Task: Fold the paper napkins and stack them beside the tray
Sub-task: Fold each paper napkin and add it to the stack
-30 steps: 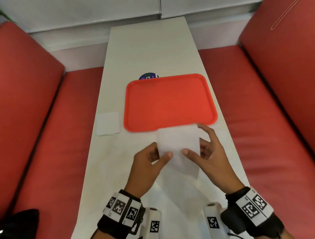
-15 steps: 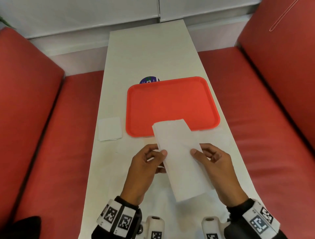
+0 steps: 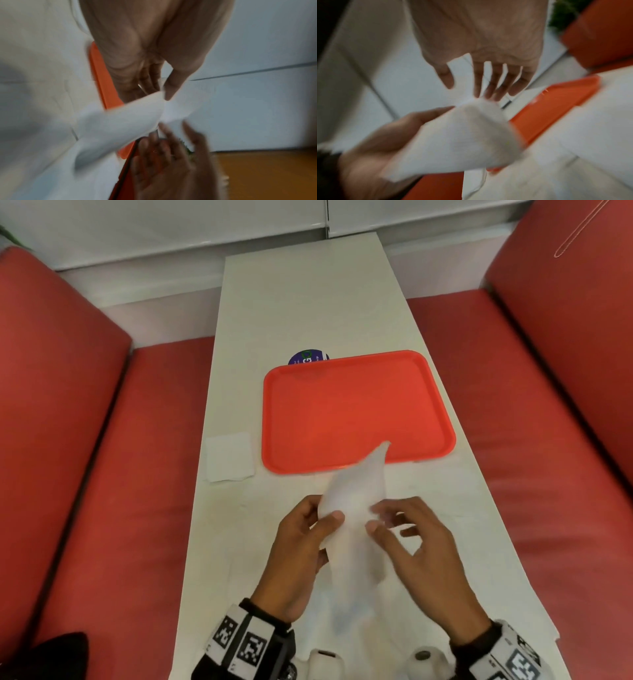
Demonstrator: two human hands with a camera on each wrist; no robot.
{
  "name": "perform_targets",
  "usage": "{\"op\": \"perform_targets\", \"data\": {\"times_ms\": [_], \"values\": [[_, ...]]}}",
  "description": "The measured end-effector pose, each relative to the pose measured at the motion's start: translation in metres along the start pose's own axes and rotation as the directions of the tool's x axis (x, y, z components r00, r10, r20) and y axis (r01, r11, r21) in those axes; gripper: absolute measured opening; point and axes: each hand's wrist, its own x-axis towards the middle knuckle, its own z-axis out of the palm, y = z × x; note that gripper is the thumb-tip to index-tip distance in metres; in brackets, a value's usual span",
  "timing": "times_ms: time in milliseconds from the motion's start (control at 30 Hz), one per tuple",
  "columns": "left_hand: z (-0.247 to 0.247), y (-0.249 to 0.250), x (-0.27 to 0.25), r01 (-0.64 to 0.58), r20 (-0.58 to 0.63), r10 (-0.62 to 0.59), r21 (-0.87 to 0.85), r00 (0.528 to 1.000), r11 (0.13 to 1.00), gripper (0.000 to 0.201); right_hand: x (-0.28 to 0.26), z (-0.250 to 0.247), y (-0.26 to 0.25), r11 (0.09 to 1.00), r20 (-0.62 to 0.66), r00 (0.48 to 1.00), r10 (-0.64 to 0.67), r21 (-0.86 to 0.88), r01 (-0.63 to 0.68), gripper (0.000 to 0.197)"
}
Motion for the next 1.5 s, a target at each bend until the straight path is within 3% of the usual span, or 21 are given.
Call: {"op": "perform_targets", "data": {"times_ms": [33,100,167,300,400,500,600,667,800,900,967,1133,1333,1500], "values": [[-0.001,0.001,0.0,0.023,0.028,-0.021,-0.048,0.999,0.999,0.026,0.003,-0.003,0.002,0.991,0.007,0.993,0.115,0.065,-0.115,0.025],[-0.003,0.003,0.0,0.062,0.095,-0.052,-0.107,0.994,0.992,0.033,0.008,-0.007,0.003,0.924,0.17,0.94,0.295,0.201,-0.326,0.037],[-0.004,0.005,0.0,0.072,0.137,-0.057,-0.108,0.989,0.992,0.035,0.011,-0.01,0.003,0.852,0.287,0.903,0.319,0.331,-0.406,0.036],[-0.013,0.005,0.004,0.019,0.089,-0.019,0.005,0.996,1.0,0.03,0.014,-0.012,0.0,0.817,0.195,0.937,0.289,0.459,-0.348,0.02],[-0.022,0.004,0.008,-0.094,0.031,0.09,0.151,0.995,0.984,0.024,0.017,-0.013,0.001,0.836,0.115,0.958,0.263,0.469,-0.285,0.017],[-0.029,0.006,0.009,-0.204,0.013,0.205,0.186,0.979,0.961,0.023,0.019,-0.011,0.004,0.828,0.138,0.966,0.217,0.499,-0.257,0.021],[-0.034,0.01,0.008,-0.288,0.09,0.274,0.244,0.958,0.926,0.014,0.02,-0.013,0.008,0.835,0.175,0.976,0.131,0.511,-0.204,0.02],[-0.036,0.011,0.006,-0.285,0.132,0.258,0.266,0.957,0.921,0.03,0.021,-0.016,0.006,0.851,0.189,0.978,0.088,0.496,-0.172,0.024],[-0.03,0.012,0.004,-0.239,0.131,0.211,0.251,0.969,0.938,0.033,0.023,-0.015,-0.002,0.82,0.216,0.968,0.127,0.526,-0.225,0.041],[-0.024,0.012,0.0,-0.203,0.121,0.183,0.184,0.976,0.962,0.029,0.019,-0.011,-0.004,0.854,0.169,0.98,0.106,0.489,-0.176,0.023],[-0.019,0.012,-0.003,-0.178,0.12,0.162,0.139,0.98,0.974,0.009,0.014,-0.009,-0.006,0.867,0.128,0.986,0.109,0.474,-0.157,0.013],[-0.014,0.001,-0.007,-0.149,0.087,0.136,0.174,0.987,0.973,0.038,0.007,-0.005,-0.004,0.875,0.072,0.99,0.124,0.461,-0.144,0.03],[-0.013,-0.005,-0.011,-0.131,0.022,0.13,0.187,0.991,0.973,0.033,0.001,0.001,-0.006,0.863,0.139,0.972,0.19,0.449,-0.233,0.024],[-0.012,-0.007,-0.011,-0.078,0.009,0.078,0.174,0.997,0.982,0.033,0.004,0.008,-0.007,0.925,0.071,0.992,0.101,0.361,-0.12,0.01]]}}
